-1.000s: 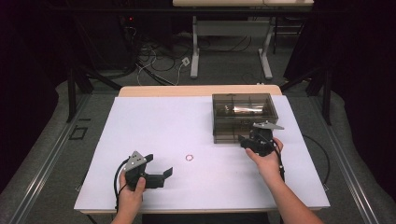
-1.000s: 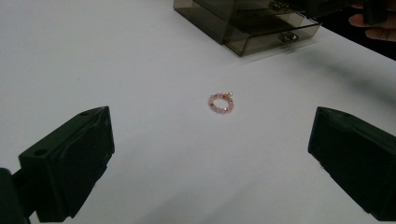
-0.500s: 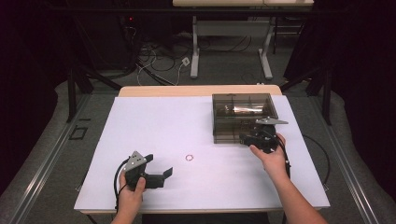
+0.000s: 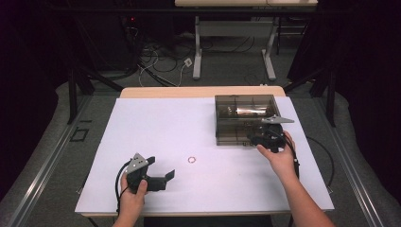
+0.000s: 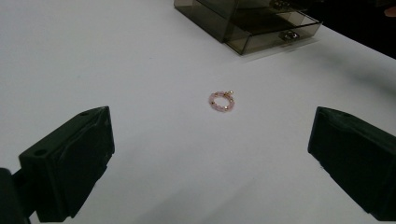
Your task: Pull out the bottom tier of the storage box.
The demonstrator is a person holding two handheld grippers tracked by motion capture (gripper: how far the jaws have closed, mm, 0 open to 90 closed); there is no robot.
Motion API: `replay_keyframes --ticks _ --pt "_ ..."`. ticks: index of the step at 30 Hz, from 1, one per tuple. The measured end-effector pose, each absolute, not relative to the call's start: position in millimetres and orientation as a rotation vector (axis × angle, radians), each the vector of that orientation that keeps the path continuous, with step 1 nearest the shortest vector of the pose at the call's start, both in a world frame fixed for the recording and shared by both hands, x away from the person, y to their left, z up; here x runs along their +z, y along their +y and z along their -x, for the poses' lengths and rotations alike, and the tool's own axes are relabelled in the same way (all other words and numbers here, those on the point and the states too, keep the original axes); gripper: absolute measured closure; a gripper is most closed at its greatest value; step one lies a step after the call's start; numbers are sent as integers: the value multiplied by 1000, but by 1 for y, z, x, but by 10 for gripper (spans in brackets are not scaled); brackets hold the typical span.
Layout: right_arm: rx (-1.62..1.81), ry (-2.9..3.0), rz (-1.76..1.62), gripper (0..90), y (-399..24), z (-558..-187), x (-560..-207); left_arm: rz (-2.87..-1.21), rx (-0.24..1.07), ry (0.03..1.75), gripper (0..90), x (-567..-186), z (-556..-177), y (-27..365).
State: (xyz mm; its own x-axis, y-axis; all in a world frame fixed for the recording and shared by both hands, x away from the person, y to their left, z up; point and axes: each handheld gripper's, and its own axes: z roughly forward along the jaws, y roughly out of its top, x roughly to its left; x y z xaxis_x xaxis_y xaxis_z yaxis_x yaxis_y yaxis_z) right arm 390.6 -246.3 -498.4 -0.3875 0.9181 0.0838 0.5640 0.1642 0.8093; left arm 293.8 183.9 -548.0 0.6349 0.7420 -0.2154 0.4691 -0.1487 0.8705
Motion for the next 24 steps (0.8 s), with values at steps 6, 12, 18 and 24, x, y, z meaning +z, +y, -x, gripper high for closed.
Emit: replay_keyframes --ticks 6,12,18,24 --pt "1069 2015 -1416 485 -256 -394 -495 -1793 318 982 5 -548 -294 184" --pt "1051 2003 -1418 506 -266 -397 -493 -1792 319 988 5 -548 -293 184" --pt "1011 2003 -1435 561 -275 -401 -494 -1792 318 990 5 -549 -293 184" --pt "991 1999 -1486 605 -284 -403 -495 -1793 321 989 5 -549 -292 185"
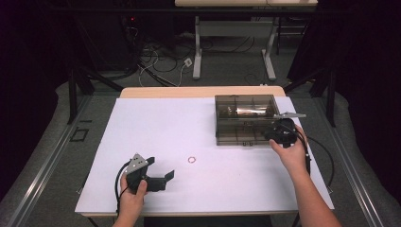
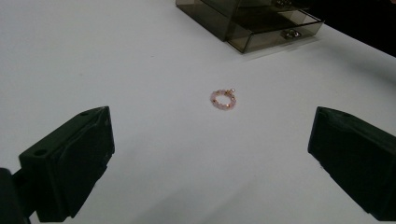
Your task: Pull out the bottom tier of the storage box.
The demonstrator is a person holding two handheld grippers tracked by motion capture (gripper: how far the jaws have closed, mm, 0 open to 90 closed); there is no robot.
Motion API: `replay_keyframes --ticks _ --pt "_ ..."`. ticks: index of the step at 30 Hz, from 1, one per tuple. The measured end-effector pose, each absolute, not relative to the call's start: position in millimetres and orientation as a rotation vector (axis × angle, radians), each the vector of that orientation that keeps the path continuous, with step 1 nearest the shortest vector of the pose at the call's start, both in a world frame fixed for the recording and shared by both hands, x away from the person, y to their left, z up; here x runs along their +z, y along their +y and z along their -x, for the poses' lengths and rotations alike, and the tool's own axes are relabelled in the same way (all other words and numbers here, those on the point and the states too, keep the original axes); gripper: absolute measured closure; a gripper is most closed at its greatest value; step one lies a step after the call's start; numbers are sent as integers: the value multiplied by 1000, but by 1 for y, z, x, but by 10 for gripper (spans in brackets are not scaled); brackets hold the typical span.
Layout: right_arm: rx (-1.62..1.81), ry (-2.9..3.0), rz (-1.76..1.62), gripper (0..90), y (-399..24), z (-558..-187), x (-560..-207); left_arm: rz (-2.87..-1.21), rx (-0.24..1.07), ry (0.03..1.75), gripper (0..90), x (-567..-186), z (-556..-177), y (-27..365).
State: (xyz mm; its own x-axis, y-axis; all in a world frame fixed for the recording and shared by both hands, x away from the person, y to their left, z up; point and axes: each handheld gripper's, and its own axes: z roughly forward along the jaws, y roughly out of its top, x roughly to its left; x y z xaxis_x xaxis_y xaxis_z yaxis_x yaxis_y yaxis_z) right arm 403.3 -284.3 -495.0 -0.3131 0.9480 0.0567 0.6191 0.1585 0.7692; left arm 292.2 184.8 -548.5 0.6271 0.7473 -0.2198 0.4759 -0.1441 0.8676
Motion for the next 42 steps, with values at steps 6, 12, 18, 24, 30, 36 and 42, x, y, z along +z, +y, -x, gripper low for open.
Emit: replay_keyframes --ticks 6,12,18,24,30,36,42 --pt "968 1988 -1507 608 -292 -407 -495 -1788 324 998 5 -548 -290 187" --pt "917 1973 -1545 634 -297 -410 -495 -1784 330 1006 5 -548 -288 189" --pt "883 1964 -1593 671 -305 -412 -495 -1784 329 1009 5 -548 -287 189" --pt "874 1946 -1681 706 -311 -415 -498 -1786 337 1003 5 -548 -287 190" --pt "857 1947 -1719 724 -313 -417 -501 -1786 333 1007 5 -548 -286 190" --pt "825 1943 -1756 745 -317 -421 -509 -1783 334 1009 6 -548 -286 190" --pt "822 1939 -1768 752 -318 -423 -513 -1784 333 1013 6 -549 -286 190"
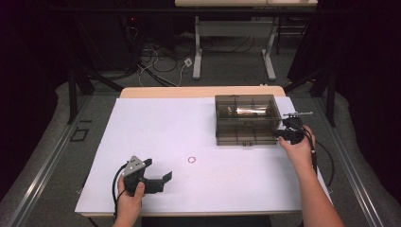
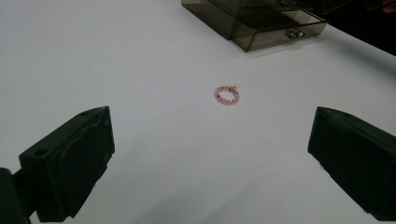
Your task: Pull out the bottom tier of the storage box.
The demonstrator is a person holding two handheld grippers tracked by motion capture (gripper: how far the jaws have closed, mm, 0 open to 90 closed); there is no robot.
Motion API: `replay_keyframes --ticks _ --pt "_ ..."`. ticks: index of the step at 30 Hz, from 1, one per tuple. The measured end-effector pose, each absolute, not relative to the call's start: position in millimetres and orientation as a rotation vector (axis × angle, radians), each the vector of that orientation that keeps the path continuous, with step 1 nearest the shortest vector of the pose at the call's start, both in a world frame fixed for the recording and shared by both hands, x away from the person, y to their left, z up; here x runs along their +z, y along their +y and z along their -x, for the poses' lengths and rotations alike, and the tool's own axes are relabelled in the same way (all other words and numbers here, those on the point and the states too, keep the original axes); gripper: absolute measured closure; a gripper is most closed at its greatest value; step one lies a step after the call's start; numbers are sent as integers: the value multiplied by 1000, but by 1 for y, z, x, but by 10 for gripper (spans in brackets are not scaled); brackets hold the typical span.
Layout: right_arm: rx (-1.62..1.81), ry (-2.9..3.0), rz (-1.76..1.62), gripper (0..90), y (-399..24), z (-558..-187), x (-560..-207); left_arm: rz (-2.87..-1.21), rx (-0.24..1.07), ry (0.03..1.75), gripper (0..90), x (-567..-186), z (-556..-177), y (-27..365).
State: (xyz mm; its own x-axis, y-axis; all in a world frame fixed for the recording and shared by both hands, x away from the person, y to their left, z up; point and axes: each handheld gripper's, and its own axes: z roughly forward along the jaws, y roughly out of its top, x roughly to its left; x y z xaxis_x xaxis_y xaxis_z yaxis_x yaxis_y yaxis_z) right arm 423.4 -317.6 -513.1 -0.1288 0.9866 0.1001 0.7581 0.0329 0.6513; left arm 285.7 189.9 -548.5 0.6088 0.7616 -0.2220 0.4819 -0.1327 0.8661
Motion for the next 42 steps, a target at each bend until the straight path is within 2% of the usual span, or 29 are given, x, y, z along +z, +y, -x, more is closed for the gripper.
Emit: replay_keyframes --ticks 42 --pt "775 1941 -1861 833 -317 -434 -538 -1786 334 1015 6 -549 -286 190"
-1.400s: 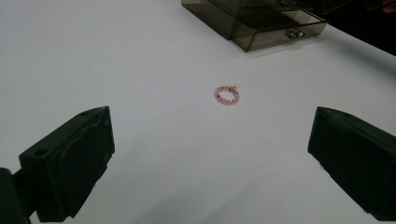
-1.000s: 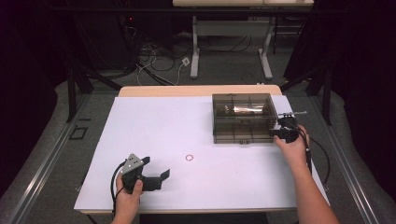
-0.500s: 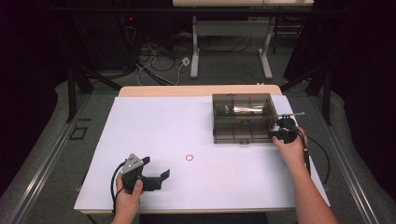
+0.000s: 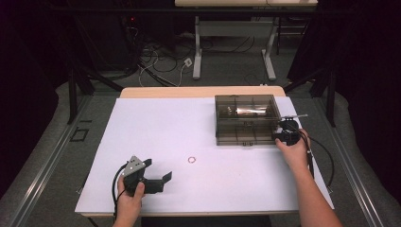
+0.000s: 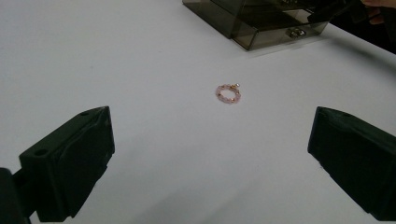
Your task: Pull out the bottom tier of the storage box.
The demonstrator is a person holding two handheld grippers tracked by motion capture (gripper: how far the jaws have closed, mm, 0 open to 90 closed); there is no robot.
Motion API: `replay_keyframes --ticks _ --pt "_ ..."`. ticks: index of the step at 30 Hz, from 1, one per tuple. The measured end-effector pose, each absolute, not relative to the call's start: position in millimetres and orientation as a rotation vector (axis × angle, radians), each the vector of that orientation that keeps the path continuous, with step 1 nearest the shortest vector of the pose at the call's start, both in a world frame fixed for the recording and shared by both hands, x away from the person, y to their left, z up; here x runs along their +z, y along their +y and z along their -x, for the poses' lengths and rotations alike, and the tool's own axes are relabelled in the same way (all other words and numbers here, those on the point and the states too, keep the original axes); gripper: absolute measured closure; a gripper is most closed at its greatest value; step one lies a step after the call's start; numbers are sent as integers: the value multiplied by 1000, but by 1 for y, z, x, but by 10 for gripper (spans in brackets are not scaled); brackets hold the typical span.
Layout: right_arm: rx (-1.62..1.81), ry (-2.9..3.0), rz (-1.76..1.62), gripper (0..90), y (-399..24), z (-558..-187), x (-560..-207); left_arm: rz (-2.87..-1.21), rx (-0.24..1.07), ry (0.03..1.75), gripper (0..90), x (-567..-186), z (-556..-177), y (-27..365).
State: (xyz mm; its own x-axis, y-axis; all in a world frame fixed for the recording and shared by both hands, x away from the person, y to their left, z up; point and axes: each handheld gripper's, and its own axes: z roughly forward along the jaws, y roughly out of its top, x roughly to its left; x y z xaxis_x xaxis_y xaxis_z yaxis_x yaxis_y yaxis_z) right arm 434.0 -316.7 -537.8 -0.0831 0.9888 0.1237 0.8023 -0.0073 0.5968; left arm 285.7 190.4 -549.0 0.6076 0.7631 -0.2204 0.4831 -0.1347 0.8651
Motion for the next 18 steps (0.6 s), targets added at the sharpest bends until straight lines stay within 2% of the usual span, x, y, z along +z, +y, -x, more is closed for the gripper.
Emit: replay_keyframes --ticks 18 --pt "760 1879 -1925 867 -314 -434 -538 -1788 336 1016 6 -549 -286 190"
